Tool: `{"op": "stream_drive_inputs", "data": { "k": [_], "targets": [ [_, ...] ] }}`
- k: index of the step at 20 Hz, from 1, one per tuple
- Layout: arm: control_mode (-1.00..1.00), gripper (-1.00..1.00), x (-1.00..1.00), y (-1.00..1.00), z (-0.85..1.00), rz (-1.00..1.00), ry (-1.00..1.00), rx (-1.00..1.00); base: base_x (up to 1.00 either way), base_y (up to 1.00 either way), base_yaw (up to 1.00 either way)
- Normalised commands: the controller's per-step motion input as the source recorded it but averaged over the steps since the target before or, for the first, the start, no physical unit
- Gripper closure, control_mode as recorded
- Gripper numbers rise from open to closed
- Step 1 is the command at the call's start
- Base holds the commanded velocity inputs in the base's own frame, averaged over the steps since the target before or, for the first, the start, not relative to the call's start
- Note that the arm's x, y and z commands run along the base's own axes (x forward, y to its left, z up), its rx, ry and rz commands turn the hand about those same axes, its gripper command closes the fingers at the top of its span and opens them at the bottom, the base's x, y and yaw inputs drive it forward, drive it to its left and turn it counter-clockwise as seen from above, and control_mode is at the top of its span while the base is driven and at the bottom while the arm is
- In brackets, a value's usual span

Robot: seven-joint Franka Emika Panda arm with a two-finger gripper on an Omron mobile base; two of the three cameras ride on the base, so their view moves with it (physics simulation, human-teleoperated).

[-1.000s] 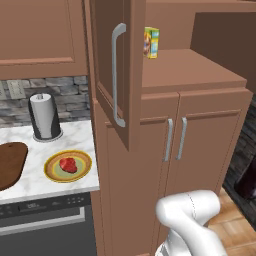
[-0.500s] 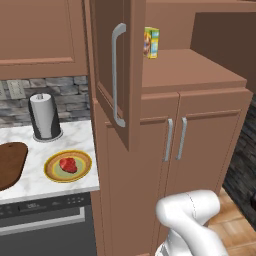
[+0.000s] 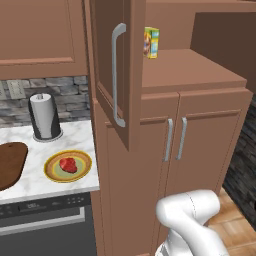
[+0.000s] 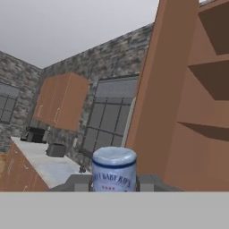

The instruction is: Pick the steak from the plate and place it on the cutting board. Then pick the condiment bottle from the cabinet and place it next to the cutting board.

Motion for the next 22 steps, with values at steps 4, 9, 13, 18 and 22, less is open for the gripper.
{"op": "stream_drive_inputs", "data": {
  "k": [4, 9, 13, 18, 22],
  "targets": [
    [-1.0, 1.0, 0.01, 0.0, 0.0, 0.0, 0.0, 0.0, 0.0, 0.0, 0.0],
    [-1.0, 1.0, 0.0, 0.0, 0.0, 0.0, 0.0, 0.0, 0.0, 0.0, 0.0],
    [-1.0, 1.0, 0.0, 0.0, 0.0, 0.0, 0.0, 0.0, 0.0, 0.0, 0.0],
    [-1.0, 1.0, 0.0, 0.0, 0.0, 0.0, 0.0, 0.0, 0.0, 0.0, 0.0],
    [1.0, 1.0, 0.0, 0.0, 0.0, 0.0, 0.0, 0.0, -0.01, 0.0, 0.0]
  ]
}}
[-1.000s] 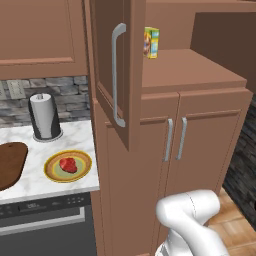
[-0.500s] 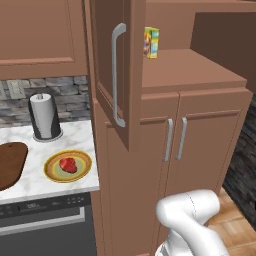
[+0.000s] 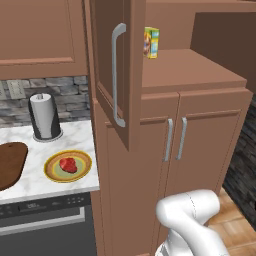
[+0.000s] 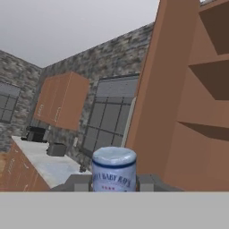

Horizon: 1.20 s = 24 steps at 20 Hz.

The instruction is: Pick the steak from the plate and place it on the cutting board. Then pick the condiment bottle from the cabinet and place it next to the cutting board.

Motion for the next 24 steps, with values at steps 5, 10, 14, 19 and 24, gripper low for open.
{"op": "stream_drive_inputs", "data": {
  "k": [5, 10, 14, 19, 24],
  "targets": [
    [1.0, 1.0, 0.0, 0.0, 0.0, 0.0, 0.0, 0.0, -0.3, 0.0, 0.03],
    [1.0, 1.0, 0.0, 0.0, 0.0, 0.0, 0.0, 0.0, -0.57, 0.0, 0.03],
    [1.0, 1.0, 0.0, 0.0, 0.0, 0.0, 0.0, 0.0, -0.55, 0.0, 0.03],
    [1.0, 1.0, 0.0, 0.0, 0.0, 0.0, 0.0, 0.0, -0.35, 0.01, 0.01],
    [1.0, 1.0, 0.0, 0.0, 0.0, 0.0, 0.0, 0.0, -0.02, 0.27, 0.0]
  ]
}}
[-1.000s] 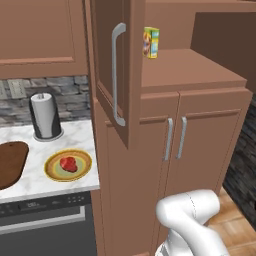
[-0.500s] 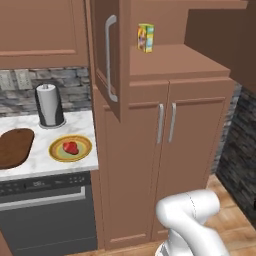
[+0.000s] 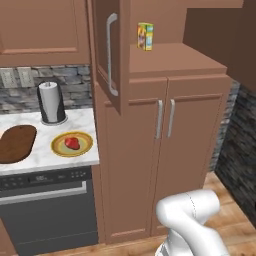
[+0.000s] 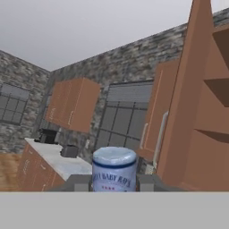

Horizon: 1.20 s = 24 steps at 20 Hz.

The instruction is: Pick the steak from the plate and place it on the cutting board. Then pick the condiment bottle from the cabinet and place it next to the cutting board.

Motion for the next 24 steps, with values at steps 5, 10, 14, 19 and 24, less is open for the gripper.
{"op": "stream_drive_inputs", "data": {
  "k": [5, 10, 14, 19, 24],
  "targets": [
    [1.0, 1.0, 0.0, 0.0, 0.0, 0.0, 0.0, 0.0, 0.0, 0.48, 0.0],
    [1.0, 1.0, 0.0, 0.0, 0.0, 0.0, 0.0, 0.0, 0.0, 0.55, 0.0],
    [1.0, 1.0, 0.0, 0.0, 0.0, 0.0, 0.0, 0.0, 0.0, 0.53, 0.0],
    [1.0, 1.0, 0.0, 0.0, 0.0, 0.0, 0.0, 0.0, 0.0, 0.51, 0.0],
    [1.0, 1.0, 0.0, 0.0, 0.0, 0.0, 0.0, 0.0, 0.0, 0.5, 0.0]
  ]
}}
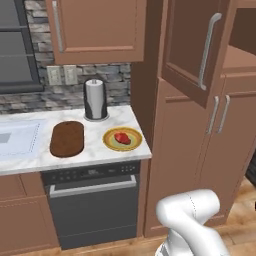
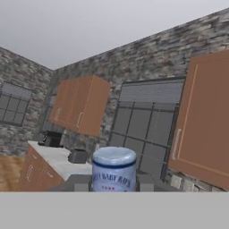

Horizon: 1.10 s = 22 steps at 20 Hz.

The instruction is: Pick the steak from the plate and place it on the cutting board. Then pick the condiment bottle from the cabinet and place it next to the cutting board.

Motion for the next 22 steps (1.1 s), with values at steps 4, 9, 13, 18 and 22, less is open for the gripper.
{"op": "stream_drive_inputs", "data": {
  "k": [4, 9, 13, 18, 22],
  "targets": [
    [1.0, 1.0, 0.0, 0.0, 0.0, 0.0, 0.0, 0.0, 0.0, 0.49, 0.0],
    [1.0, 1.0, 0.0, 0.0, 0.0, 0.0, 0.0, 0.0, 0.0, 0.49, 0.0],
    [1.0, 1.0, 0.0, 0.0, 0.0, 0.0, 0.0, 0.0, 0.0, 0.48, 0.0],
    [1.0, 1.0, 0.0, 0.0, 0.0, 0.0, 0.0, 0.0, 0.0, 0.47, 0.0],
    [1.0, 1.0, 0.0, 0.0, 0.0, 0.0, 0.0, 0.0, 0.0, 0.45, 0.0]
  ]
}}
